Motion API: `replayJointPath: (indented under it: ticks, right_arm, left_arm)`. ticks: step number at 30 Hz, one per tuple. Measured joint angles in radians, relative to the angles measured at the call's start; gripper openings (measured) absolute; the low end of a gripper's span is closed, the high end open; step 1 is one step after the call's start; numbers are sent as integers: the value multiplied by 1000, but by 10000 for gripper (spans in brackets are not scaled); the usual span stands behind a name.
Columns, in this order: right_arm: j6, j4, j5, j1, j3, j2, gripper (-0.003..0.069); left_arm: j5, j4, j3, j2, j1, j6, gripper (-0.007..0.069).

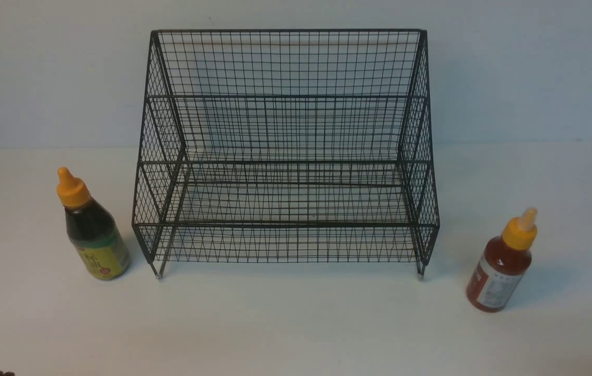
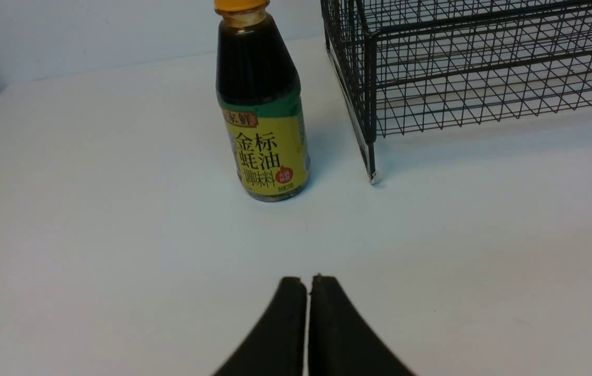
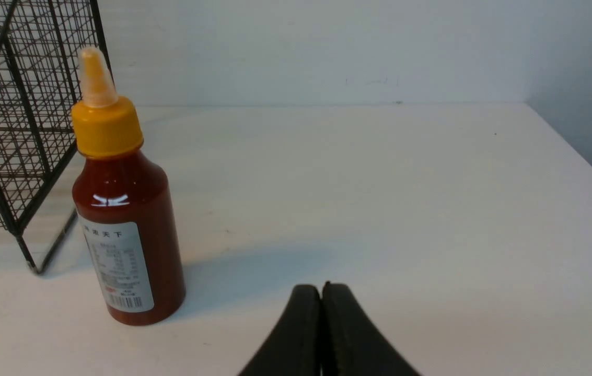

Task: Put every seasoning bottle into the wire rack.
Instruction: Use the left arm to grab the condiment bottle closest to it

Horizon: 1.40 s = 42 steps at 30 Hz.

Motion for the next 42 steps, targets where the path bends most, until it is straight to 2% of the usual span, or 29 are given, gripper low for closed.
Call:
replayJointPath:
  ticks: [11,15,18,26,28,30,31,33,34,36,37,38,39,40,42]
  right_arm:
    - [0,0,0,0,0,0,-15]
    - [0,0,0,0,0,0,-15]
    - [0,0,0,0,0,0,-15]
    - [0,7,-6,0,0,0,-15]
    - [14,56,-75,0,8,0,-15]
    - [47,127,-156,0,9,0,-15]
    - [52,127,-167,0,9,0,-15]
    - [97,210,-256,0,9,0,-15]
    - [153,294,-358,0,9,0,-15]
    - [180,345,-400,0,9,0,-15]
    - [210,402,-457,0,9,0,-15]
    - [217,409,-468,0,9,0,-15]
    - [230,454,-501,0,9,0,-15]
    - [230,457,-501,0,9,0,-15]
    - [239,476,-511,0,9,0,-15]
  left_arm:
    - [-6,-5,0,0,0,-1,-5]
    - [-34,-86,1,0,0,-19,-5]
    - [-95,-222,1,0,0,-36,-5]
    - [-301,-396,1,0,0,-54,-5]
    - [-510,-465,1,0,0,-55,-5]
    - [-643,-480,1,0,0,-56,-5]
    - [-643,-480,1,0,0,-56,-5]
    - [-758,-474,-6,0,0,-57,-5]
    - [-794,-439,-49,0,0,-57,-5]
    - [-782,-397,-98,0,0,-58,-5]
    - [-740,-339,-162,9,0,-57,-5]
    - [-733,-323,-178,12,0,-55,-5]
    - [-658,-246,-256,55,0,-42,-5]
    - [-650,-246,-263,61,0,-42,-5]
    - [-566,-150,-334,142,0,-18,-5]
